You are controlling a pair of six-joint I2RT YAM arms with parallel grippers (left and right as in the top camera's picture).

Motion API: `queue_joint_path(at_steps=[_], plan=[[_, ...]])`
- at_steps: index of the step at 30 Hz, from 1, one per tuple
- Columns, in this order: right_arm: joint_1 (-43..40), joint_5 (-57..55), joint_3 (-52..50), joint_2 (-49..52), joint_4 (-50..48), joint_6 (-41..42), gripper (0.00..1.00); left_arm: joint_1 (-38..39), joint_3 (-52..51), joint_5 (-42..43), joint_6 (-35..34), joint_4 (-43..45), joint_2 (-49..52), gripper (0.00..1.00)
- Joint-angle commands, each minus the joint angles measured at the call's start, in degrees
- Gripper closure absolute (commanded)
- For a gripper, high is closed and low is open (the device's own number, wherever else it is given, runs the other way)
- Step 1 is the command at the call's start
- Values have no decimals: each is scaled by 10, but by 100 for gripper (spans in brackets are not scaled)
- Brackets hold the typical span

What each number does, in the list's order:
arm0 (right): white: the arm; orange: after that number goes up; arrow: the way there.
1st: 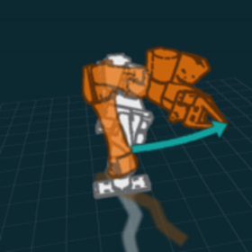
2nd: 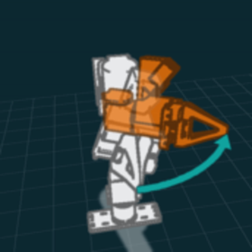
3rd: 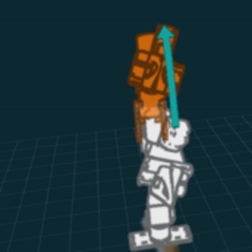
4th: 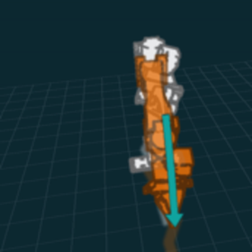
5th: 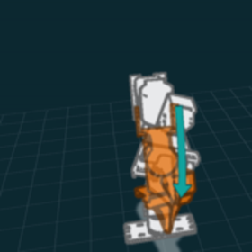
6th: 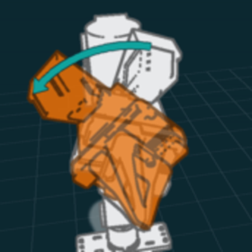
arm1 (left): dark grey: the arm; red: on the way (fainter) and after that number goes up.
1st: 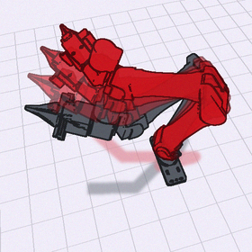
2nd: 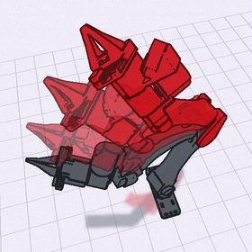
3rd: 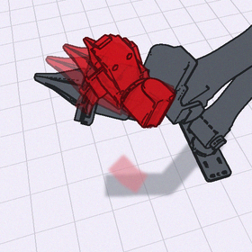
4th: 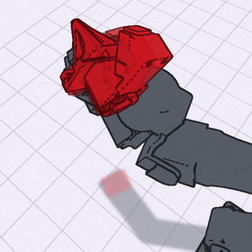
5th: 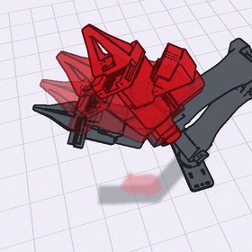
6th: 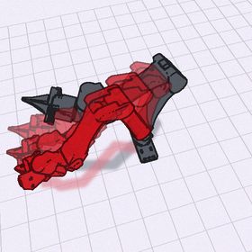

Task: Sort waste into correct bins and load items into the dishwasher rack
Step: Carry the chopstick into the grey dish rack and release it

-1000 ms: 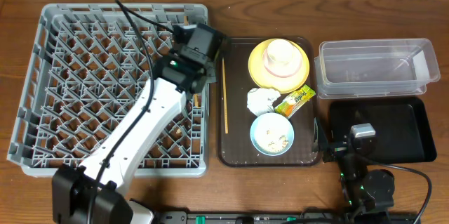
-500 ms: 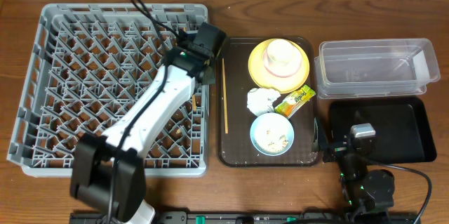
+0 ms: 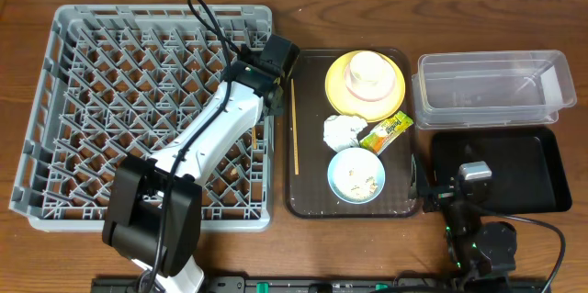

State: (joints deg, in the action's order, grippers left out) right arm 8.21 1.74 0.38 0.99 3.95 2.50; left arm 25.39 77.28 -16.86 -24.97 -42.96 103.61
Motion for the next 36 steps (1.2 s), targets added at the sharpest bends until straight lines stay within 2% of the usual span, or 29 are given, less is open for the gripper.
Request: queue_joint_path(at_steps=[1,22,29,34,35,36], plan=[[-11,2,-1,-1,2,-2,1,0,-3,-1,9,2,1,94],[-11,2,-1,-1,2,-2,1,1,-7,18,9,11,1,94],[-11,2,-1,-1,2,-2,1,1,-35,38,10,41,1,94],[-11,2,-1,-1,2,-2,1,1,-48,37,38,64,1,93],[-11,2,-1,-1,2,-2,1,1,-48,37,44,68,1,92],[-11,2,-1,-1,2,-2,1,1,-48,37,49,70,1,86]])
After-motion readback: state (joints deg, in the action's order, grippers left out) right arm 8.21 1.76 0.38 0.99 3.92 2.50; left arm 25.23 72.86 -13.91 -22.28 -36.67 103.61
